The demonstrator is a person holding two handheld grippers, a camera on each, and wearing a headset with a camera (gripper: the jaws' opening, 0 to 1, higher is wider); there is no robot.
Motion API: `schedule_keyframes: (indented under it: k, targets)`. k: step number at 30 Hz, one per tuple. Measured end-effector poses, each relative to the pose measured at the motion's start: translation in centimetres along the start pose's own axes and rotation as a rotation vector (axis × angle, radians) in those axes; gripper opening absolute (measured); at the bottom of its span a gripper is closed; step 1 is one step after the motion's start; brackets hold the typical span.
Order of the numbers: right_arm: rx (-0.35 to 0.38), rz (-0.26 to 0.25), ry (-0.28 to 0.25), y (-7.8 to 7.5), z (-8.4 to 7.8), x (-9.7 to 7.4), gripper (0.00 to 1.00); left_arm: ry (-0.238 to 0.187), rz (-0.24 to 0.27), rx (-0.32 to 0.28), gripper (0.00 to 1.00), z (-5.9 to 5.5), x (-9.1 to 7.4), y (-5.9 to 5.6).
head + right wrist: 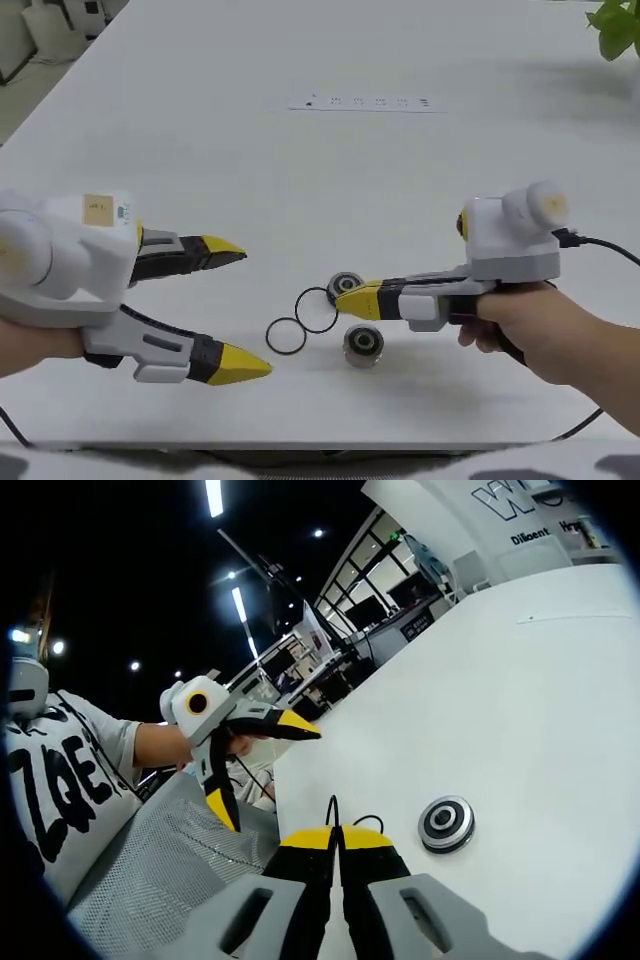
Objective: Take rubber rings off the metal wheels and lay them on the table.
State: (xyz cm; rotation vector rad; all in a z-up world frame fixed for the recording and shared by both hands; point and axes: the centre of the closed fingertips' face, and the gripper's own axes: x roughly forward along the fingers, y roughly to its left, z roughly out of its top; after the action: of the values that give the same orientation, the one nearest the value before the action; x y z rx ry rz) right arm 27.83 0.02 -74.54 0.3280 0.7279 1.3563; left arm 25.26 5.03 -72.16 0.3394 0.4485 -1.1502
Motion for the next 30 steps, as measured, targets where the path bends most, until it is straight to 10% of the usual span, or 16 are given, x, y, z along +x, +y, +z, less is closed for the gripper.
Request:
schedule_keyframes:
  k: [30]
  targets:
    - [0.014,-0.023,0.067,-1.0,-1.5,1.2,0.00,0.013,0.039,-0.027,0.76,-1.7,-1.8,0.4]
